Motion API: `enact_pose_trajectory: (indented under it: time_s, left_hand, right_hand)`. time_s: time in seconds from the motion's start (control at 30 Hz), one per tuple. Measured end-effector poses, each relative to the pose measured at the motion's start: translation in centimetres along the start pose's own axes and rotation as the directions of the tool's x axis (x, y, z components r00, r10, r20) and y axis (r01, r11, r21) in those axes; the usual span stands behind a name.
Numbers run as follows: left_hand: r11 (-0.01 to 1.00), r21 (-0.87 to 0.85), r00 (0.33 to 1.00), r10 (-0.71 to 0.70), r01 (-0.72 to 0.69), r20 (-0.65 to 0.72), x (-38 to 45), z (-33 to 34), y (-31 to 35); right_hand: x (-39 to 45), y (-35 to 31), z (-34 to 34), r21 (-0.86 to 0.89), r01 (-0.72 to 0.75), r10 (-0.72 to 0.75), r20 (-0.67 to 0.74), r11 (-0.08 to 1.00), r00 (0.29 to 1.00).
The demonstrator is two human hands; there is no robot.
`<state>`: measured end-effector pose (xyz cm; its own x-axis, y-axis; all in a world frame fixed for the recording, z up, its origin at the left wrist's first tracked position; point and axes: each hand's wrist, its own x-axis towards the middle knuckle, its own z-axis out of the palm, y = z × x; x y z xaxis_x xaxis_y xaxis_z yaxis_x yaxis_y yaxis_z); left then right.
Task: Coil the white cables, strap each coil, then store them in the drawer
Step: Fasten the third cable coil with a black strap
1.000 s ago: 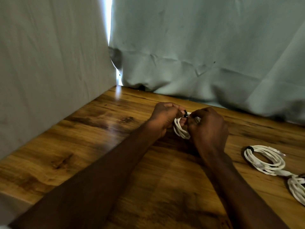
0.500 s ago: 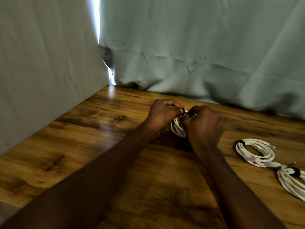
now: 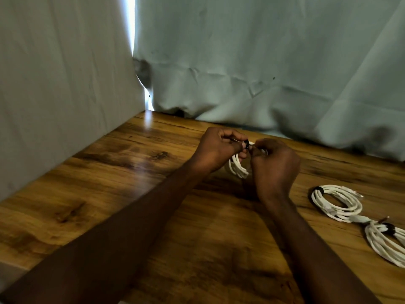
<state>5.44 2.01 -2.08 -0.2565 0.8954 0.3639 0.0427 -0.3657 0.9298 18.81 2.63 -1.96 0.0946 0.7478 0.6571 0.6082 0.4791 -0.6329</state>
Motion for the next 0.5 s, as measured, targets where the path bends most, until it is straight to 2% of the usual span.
enact_pose_trajectory:
  time_s: [0.1, 0.2, 0.33, 0.4, 0.5]
  left_hand:
    - [0.998, -0.041, 0.999, -0.053, 0.053, -0.003, -0.2, 0.2, -0.2]
    - [0.995, -0.069, 0.998, -0.068, 0.068, 0.005, -0.3, 0.3, -0.2]
    - [0.997, -0.058, 0.998, -0.04, 0.042, 0.038, -0.4, 0.1, -0.3]
    - [0.996, -0.072, 0.997, -0.04, 0.045, 0.066, -0.4, 0.0, -0.2]
    - [0.991, -0.116, 0.996, -0.06, 0.067, 0.059, -0.3, 0.0, 0.1]
  right_hand:
    - [0.2, 0.3, 0.2, 0.088, -0.088, 0.088, 0.006, 0.992, 0.996]
    - [0.2, 0.5, -0.1, 0.01, 0.05, -0.05, 0.033, 0.999, 0.998]
    - [0.7, 1.0, -0.8, -0.126, 0.27, -0.256, 0.119, 0.954, 0.959]
    - [0.9, 1.2, -1.0, -0.133, 0.294, -0.281, 0.107, 0.947, 0.954]
    - [0.7, 1.0, -0.7, -0.087, 0.248, -0.245, 0.044, 0.965, 0.969]
